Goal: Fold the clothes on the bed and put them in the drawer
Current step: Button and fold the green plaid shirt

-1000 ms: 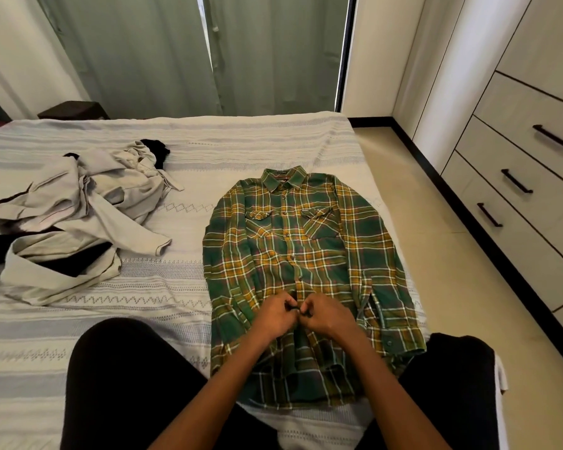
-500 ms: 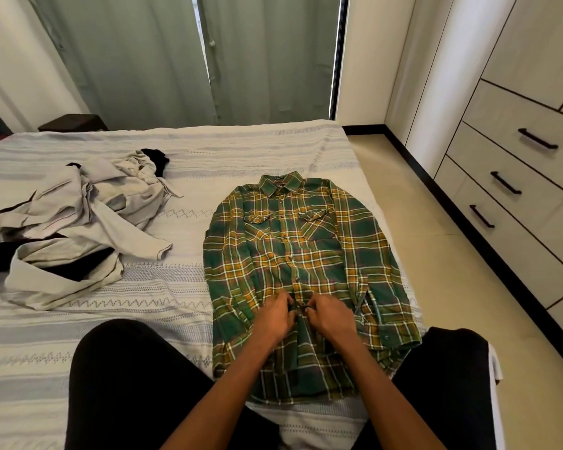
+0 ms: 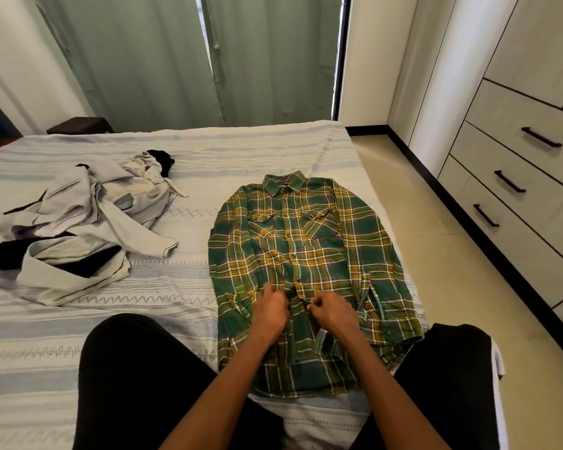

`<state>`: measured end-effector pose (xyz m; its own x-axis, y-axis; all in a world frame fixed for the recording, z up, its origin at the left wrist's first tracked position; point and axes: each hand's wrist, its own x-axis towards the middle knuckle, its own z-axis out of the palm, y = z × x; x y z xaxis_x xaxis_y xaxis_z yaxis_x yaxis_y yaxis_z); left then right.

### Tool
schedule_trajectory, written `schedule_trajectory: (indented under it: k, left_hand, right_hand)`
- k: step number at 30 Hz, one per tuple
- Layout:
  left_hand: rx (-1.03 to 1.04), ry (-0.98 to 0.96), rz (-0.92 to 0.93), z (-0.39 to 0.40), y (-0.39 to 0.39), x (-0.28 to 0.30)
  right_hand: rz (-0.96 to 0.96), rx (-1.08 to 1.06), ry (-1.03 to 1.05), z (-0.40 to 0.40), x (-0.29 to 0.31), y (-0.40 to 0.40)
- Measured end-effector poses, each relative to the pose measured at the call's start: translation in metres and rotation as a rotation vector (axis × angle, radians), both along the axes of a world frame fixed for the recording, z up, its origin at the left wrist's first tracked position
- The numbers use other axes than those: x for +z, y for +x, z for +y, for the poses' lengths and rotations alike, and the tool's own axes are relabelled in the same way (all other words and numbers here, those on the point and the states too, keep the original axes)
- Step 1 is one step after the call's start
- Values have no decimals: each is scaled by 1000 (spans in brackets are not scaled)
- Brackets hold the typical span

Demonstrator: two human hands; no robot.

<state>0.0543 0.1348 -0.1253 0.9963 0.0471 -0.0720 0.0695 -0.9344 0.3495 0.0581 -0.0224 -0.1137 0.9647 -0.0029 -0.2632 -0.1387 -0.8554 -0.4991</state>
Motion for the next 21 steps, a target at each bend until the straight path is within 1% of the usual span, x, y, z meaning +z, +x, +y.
schedule_trajectory:
  k: [2, 4, 6, 8, 10, 13, 17, 21]
  left_hand:
    - [-15, -59, -23, 2, 1, 3]
    - [-34, -180, -11, 2, 3, 10]
    - [-39, -405, 93, 2, 5, 22]
    - [11, -625, 204, 0, 4, 31]
    - [82, -739, 259, -1, 4, 34]
    - [124, -827, 296, -5, 4, 34]
    - [158, -909, 280, -10, 2, 31]
    - [220, -971, 246, -10, 0, 29]
  right_hand:
    - [0, -29, 32, 0, 0, -1]
    - [6, -67, 97, -1, 1, 0]
    - [8, -105, 215, -4, 3, 2]
    - [-5, -121, 330, -8, 4, 3]
    - [-21, -108, 378, -12, 6, 2]
    - [-41, -100, 379, -12, 7, 0]
    - [-73, -79, 291, -9, 8, -4]
    - [-114, -76, 261, -6, 5, -8]
